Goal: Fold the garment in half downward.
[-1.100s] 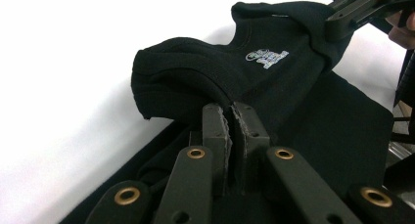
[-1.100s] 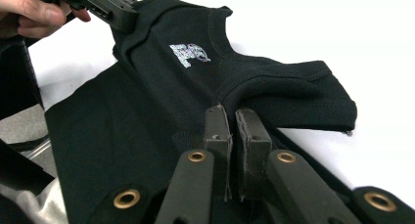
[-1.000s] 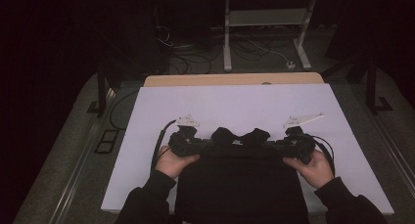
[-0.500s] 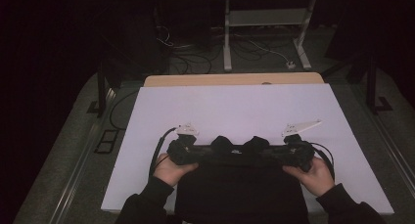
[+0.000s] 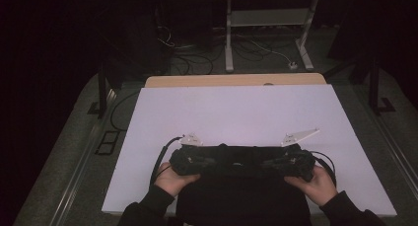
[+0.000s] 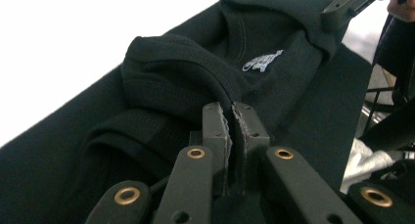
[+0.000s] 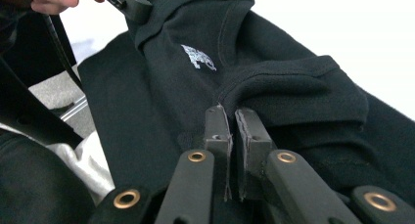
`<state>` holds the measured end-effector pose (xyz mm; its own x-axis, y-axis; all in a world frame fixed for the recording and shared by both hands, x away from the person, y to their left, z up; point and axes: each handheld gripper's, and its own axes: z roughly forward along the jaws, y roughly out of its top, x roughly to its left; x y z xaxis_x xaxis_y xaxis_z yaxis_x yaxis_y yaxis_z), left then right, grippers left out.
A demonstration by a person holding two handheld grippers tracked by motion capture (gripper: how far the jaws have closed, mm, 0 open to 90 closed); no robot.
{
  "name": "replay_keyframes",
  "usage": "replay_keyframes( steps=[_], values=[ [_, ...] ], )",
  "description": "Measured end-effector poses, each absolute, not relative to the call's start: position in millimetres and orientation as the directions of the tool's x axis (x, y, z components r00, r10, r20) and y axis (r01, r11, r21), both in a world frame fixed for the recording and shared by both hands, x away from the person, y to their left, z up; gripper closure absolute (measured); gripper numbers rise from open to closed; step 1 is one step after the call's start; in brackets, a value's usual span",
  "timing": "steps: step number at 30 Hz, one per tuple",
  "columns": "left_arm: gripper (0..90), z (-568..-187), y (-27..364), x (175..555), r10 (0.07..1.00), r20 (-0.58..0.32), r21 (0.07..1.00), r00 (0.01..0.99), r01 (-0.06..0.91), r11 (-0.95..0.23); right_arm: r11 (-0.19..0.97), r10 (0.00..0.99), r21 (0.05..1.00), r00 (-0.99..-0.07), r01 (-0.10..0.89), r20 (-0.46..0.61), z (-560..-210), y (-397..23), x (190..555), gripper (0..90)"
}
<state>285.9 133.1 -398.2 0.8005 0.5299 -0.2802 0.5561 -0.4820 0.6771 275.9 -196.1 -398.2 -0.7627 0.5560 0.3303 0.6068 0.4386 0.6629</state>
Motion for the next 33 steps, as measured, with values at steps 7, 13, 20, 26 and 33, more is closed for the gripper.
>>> replay_keyframes(
  steps=[7,13,20,26,33],
  values=[
    [83.8,-405.1,130.5,277.5,0.512,-0.284,0.650,0.811,0.555,-0.518,0.465,0.546,0.636,-0.765,0.616,0.341,-404.4,-193.7,268.8,83.5],
    [83.7,-409.9,130.8,272.1,0.507,-0.293,0.629,0.811,0.563,-0.536,0.488,0.540,0.609,-0.765,0.625,0.352,-411.6,-190.4,263.8,83.5],
    [83.7,-415.8,126.9,264.0,0.497,-0.302,0.605,0.814,0.566,-0.560,0.503,0.532,0.599,-0.769,0.623,0.353,-414.3,-188.2,258.9,83.4],
    [83.7,-418.1,124.0,259.0,0.486,-0.311,0.589,0.817,0.567,-0.576,0.509,0.532,0.587,-0.767,0.629,0.360,-416.3,-188.6,255.0,83.4],
    [83.6,-420.3,123.1,254.2,0.474,-0.316,0.572,0.822,0.564,-0.596,0.523,0.521,0.576,-0.770,0.628,0.367,-417.7,-189.3,249.3,83.3]
  ],
)
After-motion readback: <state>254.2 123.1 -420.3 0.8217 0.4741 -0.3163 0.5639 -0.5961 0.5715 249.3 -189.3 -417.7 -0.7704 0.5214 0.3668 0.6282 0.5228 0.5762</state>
